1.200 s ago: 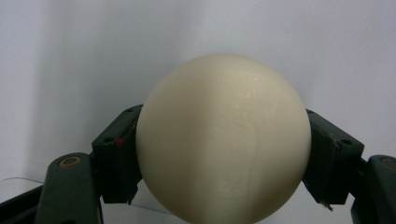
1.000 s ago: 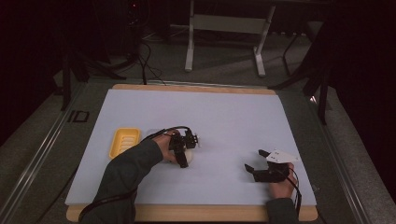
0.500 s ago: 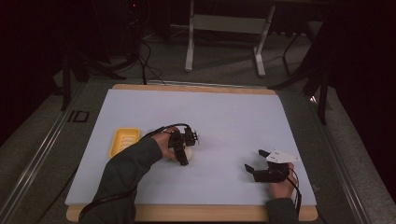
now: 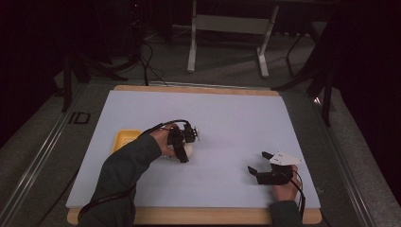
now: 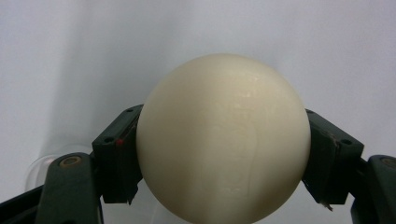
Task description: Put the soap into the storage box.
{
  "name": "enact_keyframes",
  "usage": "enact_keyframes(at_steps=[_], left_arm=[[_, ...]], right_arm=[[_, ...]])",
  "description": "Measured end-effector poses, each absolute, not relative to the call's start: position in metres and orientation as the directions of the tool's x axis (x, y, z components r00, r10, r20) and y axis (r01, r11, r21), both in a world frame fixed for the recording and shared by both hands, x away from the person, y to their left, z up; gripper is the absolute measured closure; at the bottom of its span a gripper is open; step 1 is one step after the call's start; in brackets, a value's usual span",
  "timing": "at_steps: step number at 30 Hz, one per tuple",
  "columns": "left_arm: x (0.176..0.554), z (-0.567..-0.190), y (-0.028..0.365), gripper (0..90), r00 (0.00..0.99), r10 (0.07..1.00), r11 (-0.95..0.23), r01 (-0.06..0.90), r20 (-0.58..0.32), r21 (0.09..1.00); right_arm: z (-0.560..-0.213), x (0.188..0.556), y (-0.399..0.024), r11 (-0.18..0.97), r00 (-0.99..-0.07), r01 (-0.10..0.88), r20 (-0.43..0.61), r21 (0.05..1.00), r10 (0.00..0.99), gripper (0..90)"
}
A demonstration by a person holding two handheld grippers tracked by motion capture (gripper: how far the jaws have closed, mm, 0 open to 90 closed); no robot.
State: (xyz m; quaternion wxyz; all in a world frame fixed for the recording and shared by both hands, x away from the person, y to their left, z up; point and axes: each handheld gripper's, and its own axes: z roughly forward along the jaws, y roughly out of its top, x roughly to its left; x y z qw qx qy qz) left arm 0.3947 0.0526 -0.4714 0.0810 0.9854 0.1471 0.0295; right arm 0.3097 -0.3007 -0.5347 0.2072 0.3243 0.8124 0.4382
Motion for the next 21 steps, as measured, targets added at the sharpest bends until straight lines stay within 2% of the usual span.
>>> enact_keyframes(at_steps=[21], left_arm=[[0.400,-0.449,0.073,25.7,0.941,0.334,-0.932,0.321,0.057,0.166]], right_arm=[[-0.535,0.310,-0.301,0.405,-0.704,0.345,-0.051,0.847,0.708,14.6]])
